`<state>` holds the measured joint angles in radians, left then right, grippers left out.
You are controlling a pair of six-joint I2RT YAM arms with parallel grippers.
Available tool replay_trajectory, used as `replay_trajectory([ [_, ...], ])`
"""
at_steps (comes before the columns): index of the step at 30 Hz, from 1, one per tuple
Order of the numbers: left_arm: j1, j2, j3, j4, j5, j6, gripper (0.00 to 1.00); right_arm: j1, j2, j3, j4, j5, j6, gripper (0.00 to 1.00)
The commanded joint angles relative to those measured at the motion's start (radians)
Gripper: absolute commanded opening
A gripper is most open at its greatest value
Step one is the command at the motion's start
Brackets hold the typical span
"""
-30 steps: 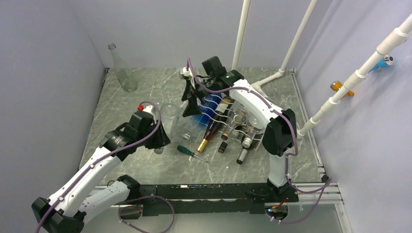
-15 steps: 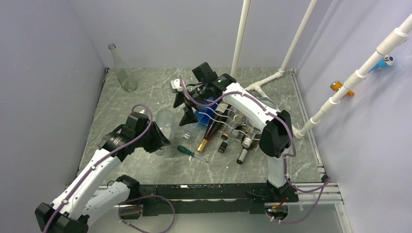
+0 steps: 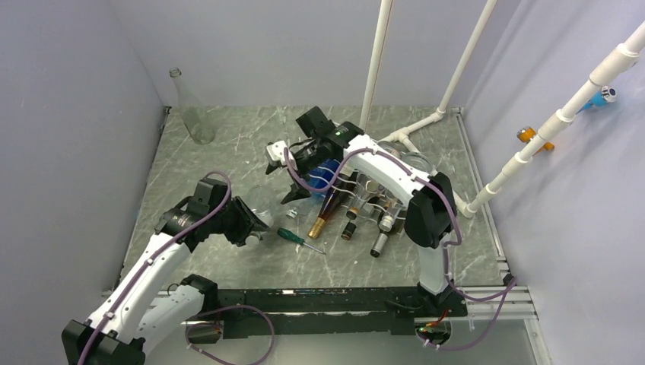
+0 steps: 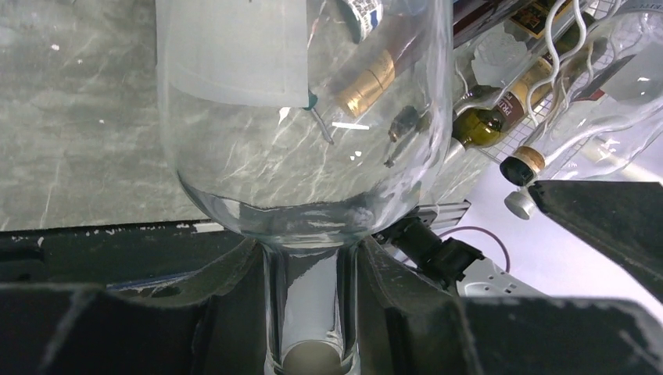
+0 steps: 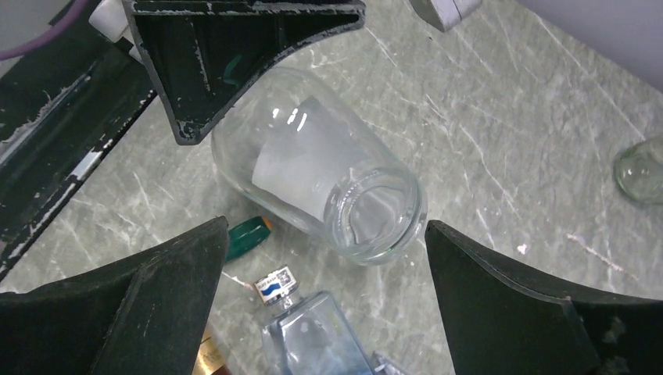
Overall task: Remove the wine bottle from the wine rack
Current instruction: Place the wine bottle at the center of the board.
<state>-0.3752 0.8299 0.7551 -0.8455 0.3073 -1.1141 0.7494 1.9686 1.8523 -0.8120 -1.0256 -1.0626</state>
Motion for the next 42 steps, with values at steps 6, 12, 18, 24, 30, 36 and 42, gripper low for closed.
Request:
replay_trajectory([
  [6, 0.026, -0.020, 0.038, 0.156, 0.116, -0.070, 0.00, 0.079, 0.016, -0.027, 0.008, 0.055, -0.196, 1.00],
  [12, 0.037, -0.026, 0.036, 0.139, 0.126, -0.098, 0.00, 0.096, 0.023, -0.052, 0.027, 0.083, -0.221, 1.00],
  [18, 0.042, -0.035, 0.011, 0.163, 0.150, -0.132, 0.00, 0.114, 0.029, -0.086, 0.037, 0.107, -0.254, 1.00],
  [24, 0.044, -0.034, 0.007, 0.164, 0.150, -0.140, 0.00, 0.136, 0.039, -0.113, 0.062, 0.137, -0.260, 1.00],
  [30, 0.047, -0.037, -0.014, 0.183, 0.161, -0.152, 0.00, 0.145, 0.059, -0.119, 0.096, 0.139, -0.231, 1.00],
  [36, 0.055, -0.038, -0.017, 0.180, 0.154, -0.148, 0.00, 0.153, 0.073, -0.124, 0.107, 0.140, -0.220, 0.98],
  [42, 0.064, -0.040, -0.022, 0.179, 0.153, -0.148, 0.00, 0.156, 0.078, -0.138, 0.116, 0.140, -0.221, 0.96],
])
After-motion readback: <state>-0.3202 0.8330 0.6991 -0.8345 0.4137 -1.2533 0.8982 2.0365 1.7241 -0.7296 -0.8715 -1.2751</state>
